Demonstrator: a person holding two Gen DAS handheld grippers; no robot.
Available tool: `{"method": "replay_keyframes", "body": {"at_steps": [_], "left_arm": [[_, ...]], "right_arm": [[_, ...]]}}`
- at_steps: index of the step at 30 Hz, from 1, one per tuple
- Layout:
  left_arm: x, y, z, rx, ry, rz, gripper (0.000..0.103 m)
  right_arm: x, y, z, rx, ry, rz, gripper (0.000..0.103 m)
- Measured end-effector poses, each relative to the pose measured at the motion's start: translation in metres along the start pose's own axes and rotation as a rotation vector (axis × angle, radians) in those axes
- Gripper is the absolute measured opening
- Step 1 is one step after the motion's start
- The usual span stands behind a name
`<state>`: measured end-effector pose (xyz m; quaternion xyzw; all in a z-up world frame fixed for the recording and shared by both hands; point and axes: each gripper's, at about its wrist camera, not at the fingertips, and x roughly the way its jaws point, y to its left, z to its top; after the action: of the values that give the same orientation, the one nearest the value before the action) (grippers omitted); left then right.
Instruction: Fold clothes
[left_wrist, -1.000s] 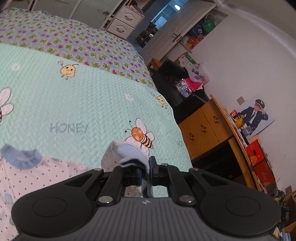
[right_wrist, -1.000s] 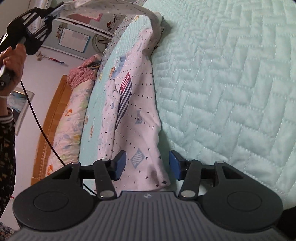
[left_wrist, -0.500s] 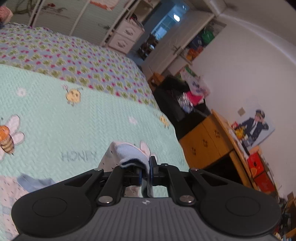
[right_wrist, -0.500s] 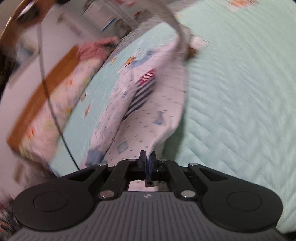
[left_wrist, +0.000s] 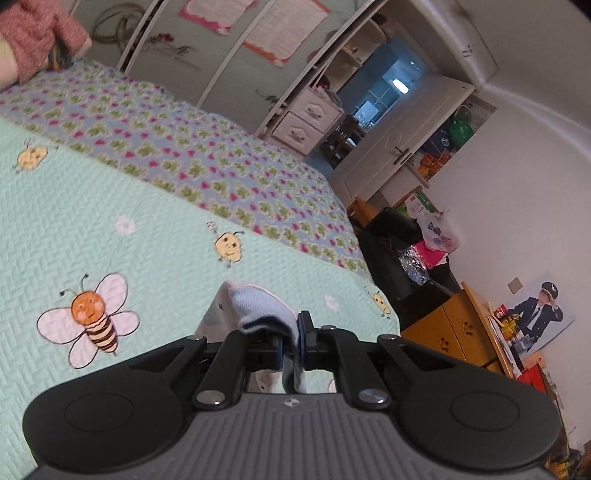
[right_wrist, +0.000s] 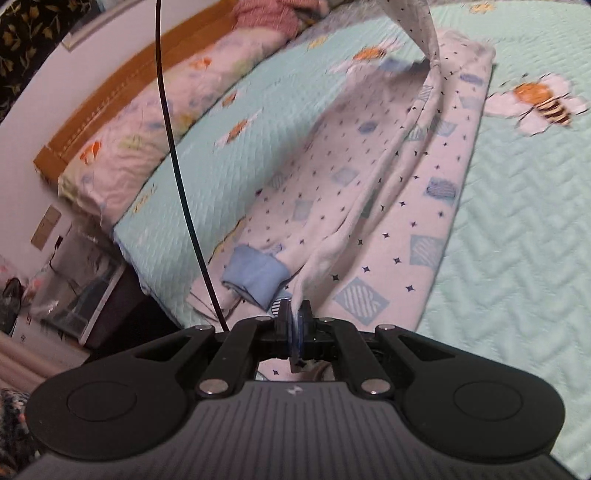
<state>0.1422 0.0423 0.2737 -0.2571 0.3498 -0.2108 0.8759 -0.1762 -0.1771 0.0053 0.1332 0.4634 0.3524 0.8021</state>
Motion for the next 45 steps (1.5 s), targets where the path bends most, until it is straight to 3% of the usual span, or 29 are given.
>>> {"method": "replay_keyframes", "body": {"at_steps": [9, 14, 18, 26, 30, 32, 34, 36, 40, 45], "left_arm": [[0.002, 0.027, -0.03, -0.012, 0.062, -0.121, 0.007], [-0.011, 0.026, -0.035, 0.009, 0.048, -0.154, 0.007], [-0.023, 0.024, -0.031, 0.032, 0.039, -0.144, 0.007], [-0.034, 0.028, -0.024, 0.092, 0.046, -0.074, 0.007], [-0.034, 0.041, -0.022, 0.081, 0.035, -0.042, 0.007], [-0.033, 0.047, -0.02, 0.07, 0.032, -0.034, 0.006], [-0.032, 0.054, -0.019, 0.06, 0.03, -0.033, 0.007], [-0.032, 0.06, -0.018, 0.052, 0.029, -0.033, 0.007], [-0.034, 0.07, -0.021, 0.048, 0.033, -0.048, 0.007], [-0.036, 0.077, -0.023, 0.037, 0.031, -0.064, 0.007]], "right_arm": [[0.004, -0.004, 0.0, 0.006, 0.019, -0.008, 0.005], [-0.002, -0.009, -0.001, 0.034, 0.005, 0.004, 0.006], [-0.003, -0.009, -0.003, 0.027, 0.0, -0.01, 0.007], [0.006, 0.012, -0.002, -0.109, 0.029, -0.047, 0.01], [0.012, 0.013, -0.004, -0.136, 0.051, -0.031, 0.019], [0.012, 0.012, -0.004, -0.127, 0.05, 0.002, 0.029], [0.011, 0.01, -0.005, -0.105, 0.045, 0.049, 0.05], [0.006, 0.002, -0.007, -0.043, 0.031, 0.14, 0.061], [-0.01, -0.023, -0.016, 0.117, -0.016, 0.325, 0.066], [-0.034, -0.055, -0.033, 0.328, -0.118, 0.497, 0.066]]}}
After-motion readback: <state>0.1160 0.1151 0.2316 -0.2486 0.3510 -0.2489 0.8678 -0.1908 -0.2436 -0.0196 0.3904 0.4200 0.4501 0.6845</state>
